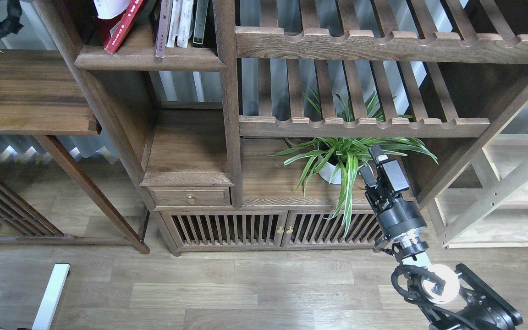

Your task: Organize books on shelf

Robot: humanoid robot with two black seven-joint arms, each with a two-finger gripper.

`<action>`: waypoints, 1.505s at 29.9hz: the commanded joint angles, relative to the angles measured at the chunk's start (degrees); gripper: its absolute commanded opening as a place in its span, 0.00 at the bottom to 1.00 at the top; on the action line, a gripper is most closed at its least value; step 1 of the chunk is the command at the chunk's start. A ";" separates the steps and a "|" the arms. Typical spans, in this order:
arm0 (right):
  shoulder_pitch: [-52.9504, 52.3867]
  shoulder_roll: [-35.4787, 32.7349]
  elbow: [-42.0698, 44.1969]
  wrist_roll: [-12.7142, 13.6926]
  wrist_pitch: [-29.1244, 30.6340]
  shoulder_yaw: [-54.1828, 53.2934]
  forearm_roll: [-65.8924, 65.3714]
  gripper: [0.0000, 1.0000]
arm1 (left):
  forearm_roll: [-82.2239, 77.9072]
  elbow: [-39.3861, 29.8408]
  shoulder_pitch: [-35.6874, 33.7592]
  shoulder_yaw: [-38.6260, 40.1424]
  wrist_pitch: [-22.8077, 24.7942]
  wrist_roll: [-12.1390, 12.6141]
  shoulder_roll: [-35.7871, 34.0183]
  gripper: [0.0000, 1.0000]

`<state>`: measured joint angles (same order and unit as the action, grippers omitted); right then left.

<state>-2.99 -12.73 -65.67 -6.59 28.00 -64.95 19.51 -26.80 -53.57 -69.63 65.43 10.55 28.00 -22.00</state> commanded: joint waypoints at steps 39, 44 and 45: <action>2.64 -0.19 -1.22 0.44 0.00 -2.19 -0.35 1.00 | 0.26 3.56 0.46 -3.64 -0.01 0.00 3.36 0.61; 2.73 -0.19 -1.22 0.44 0.00 -2.19 -0.35 1.00 | 0.26 -1.27 1.07 -3.38 -0.09 0.00 0.21 0.62; 2.82 -0.19 -1.22 0.44 0.00 -2.19 -0.35 1.00 | 0.35 -1.62 1.33 -3.38 0.08 0.00 -0.58 0.62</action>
<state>-0.28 -12.92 -66.90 -6.14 28.00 -67.16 19.16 -26.54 -53.58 -68.98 61.96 10.49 27.98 -20.44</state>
